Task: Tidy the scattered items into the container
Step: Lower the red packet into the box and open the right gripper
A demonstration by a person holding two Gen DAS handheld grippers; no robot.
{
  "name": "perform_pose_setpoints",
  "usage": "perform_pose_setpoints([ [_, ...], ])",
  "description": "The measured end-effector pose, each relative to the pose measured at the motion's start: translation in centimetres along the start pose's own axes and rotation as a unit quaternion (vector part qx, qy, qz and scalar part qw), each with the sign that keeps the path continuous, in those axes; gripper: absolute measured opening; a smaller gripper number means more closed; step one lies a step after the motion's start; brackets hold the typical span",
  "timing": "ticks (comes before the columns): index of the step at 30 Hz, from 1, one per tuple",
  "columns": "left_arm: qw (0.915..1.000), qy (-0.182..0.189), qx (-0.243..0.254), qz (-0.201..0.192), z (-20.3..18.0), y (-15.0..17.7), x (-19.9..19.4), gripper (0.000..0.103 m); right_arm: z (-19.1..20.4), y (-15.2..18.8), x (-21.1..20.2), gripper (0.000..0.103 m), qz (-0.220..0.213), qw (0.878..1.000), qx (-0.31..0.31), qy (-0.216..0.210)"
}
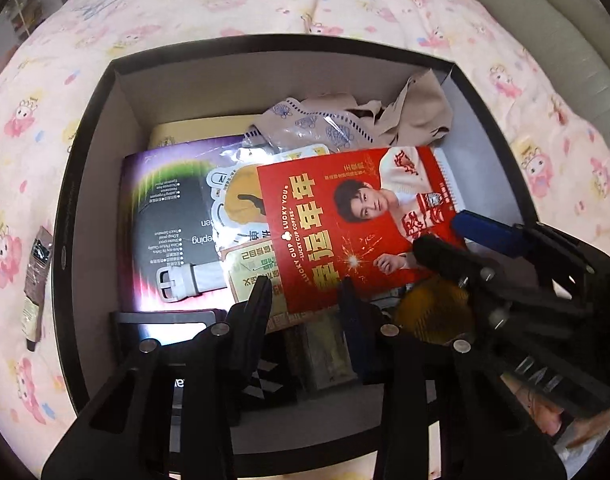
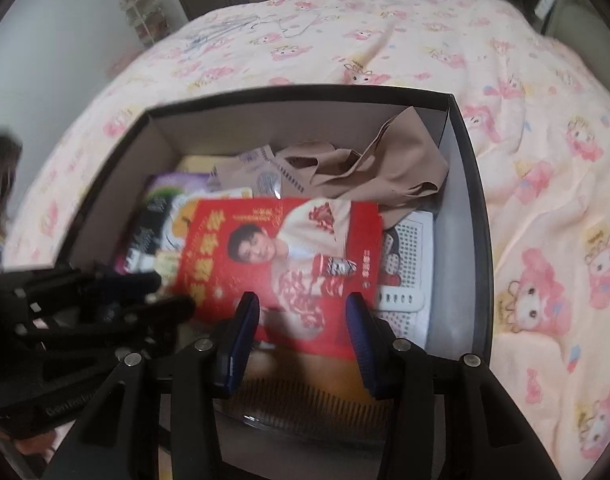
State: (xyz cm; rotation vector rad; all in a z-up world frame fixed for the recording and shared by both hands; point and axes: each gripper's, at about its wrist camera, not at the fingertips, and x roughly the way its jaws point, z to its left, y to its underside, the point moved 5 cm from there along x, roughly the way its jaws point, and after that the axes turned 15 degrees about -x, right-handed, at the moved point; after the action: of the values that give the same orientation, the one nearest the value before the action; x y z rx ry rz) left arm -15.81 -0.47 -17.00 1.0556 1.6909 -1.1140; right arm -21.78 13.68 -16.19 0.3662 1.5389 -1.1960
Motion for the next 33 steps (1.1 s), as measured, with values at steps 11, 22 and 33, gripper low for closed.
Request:
perform_pose_setpoints([
  [11,0.9945,0.087,-0.052,0.025,0.4,-1.0,1.0,0.022,-0.4,-0.3,0.9,0.039,0.008,1.0,0.016,-0.004],
  [22,0.9871,0.124,-0.098,0.025,-2.3,-3.7,3.3,0.024,-0.2,0.5,2.0,0.039,0.034,0.999,0.019,0.003],
  [33,0.9888,0.128,-0.076,0.008,-3.0,-4.0,2.5,0.029,-0.3,0.6,1.5,0.042,0.028,0.999,0.023,0.024],
])
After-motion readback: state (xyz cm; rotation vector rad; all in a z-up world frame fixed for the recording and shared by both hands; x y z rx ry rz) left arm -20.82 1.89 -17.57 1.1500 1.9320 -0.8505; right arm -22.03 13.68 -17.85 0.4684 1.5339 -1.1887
